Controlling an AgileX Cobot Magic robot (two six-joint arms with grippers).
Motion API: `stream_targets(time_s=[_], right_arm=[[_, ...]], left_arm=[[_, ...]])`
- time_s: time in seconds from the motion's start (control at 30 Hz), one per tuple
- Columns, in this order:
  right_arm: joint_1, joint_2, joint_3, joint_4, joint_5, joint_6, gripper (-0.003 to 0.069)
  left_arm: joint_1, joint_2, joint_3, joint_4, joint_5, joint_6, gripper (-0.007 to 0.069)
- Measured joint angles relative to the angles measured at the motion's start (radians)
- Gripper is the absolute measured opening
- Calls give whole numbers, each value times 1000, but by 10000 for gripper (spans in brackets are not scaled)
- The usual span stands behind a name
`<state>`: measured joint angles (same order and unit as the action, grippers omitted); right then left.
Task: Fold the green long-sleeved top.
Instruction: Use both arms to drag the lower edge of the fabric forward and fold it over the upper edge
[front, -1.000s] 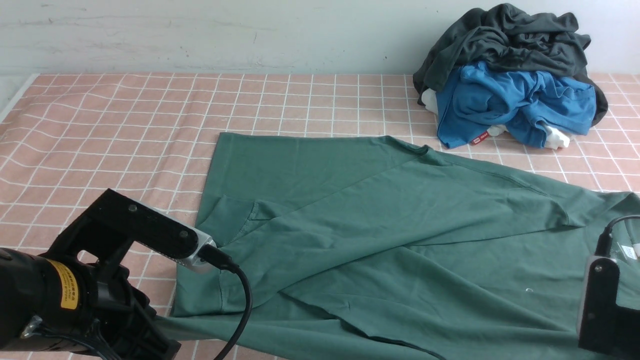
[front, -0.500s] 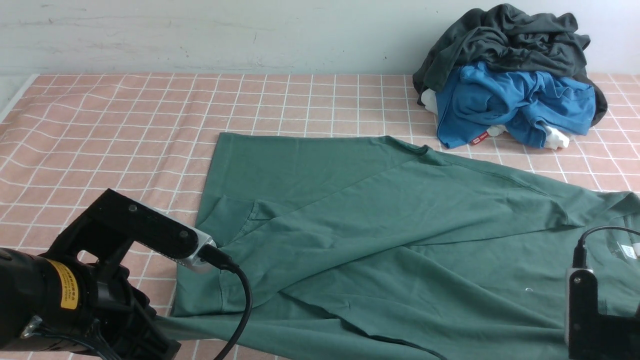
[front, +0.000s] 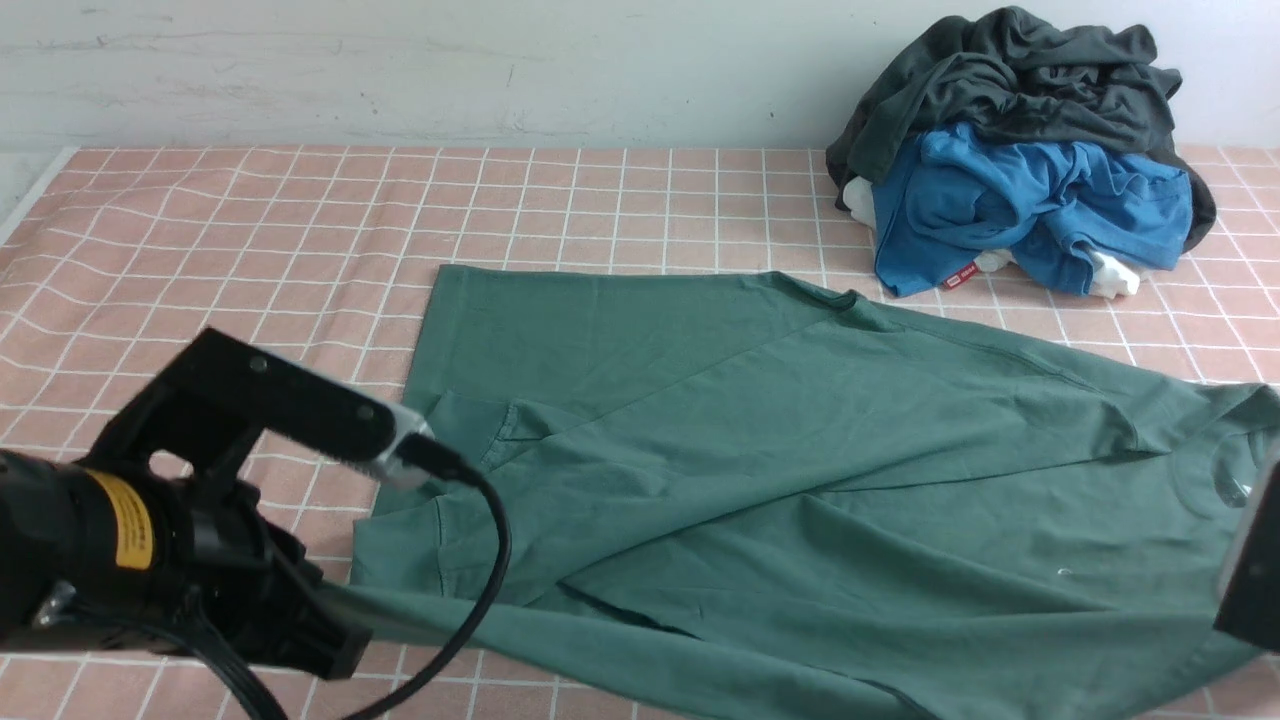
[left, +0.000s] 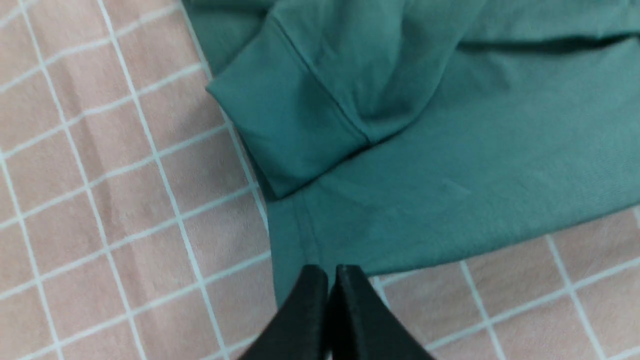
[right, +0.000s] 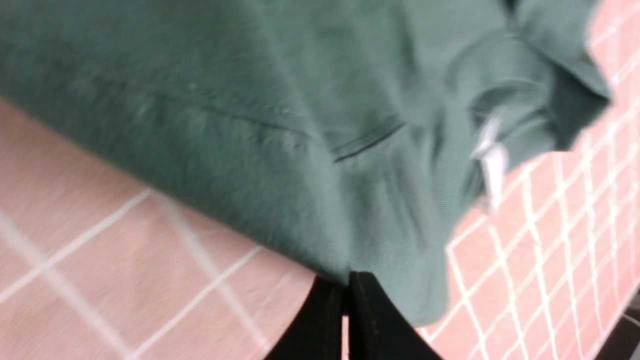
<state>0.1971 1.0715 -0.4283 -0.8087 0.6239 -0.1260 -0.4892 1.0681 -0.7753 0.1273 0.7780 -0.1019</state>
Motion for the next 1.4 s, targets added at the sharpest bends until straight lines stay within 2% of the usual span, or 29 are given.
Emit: stream_targets(time_s=[0.13,0.17,0.3,0.47,0.7,0.77,0.87,0.93,1.0,1.03,1.07,1.1,1.17,1.23,1.27,1.33,1.4], right_arm=[[0,17,-112,13,-6,111,-4],[0,62,-184,16,-29,180,-4],[-9,222,-333,15,-79,258,-5],[-57,513,-589,12,-92,286,-5],[-80,801,-901,35,-53,294,-5],[-80,860,-966,52,-31,276,-5],[-80,916,-1020,93,31,239,-5],[-80,924,-1026,123,61,231,-5],[-80,924,-1027,187,115,216,-5],[-80,924,-1028,192,123,212,-5],[-80,924,-1029,231,144,193,-5],[-80,924,-1029,231,146,189,-5],[-80,924,-1031,273,158,151,-5],[-80,924,-1033,291,160,135,-5],[-80,924,-1033,294,160,135,-5],[-80,924,-1033,316,162,126,-5],[-80,924,-1033,322,163,126,-5]], left_arm=[[11,38,-79,51,-78,-5,-1],[36,94,-140,68,-101,-6,-1],[114,248,-281,80,-99,-16,-1],[230,520,-509,98,-99,-22,0],[292,805,-811,102,-94,-25,0],[293,867,-882,99,-49,-18,0],[288,920,-943,56,84,57,0],[285,927,-947,12,152,114,0],[279,933,-940,-97,267,246,6],[279,934,-939,-97,267,256,8],[278,947,-938,-185,347,343,29],[278,949,-938,-185,347,352,32],[277,980,-937,-254,418,425,94],[276,1007,-936,-269,430,435,162],[276,1009,-934,-269,430,435,169],[276,1043,-934,-257,430,398,262],[276,1059,-934,-241,430,365,295]])
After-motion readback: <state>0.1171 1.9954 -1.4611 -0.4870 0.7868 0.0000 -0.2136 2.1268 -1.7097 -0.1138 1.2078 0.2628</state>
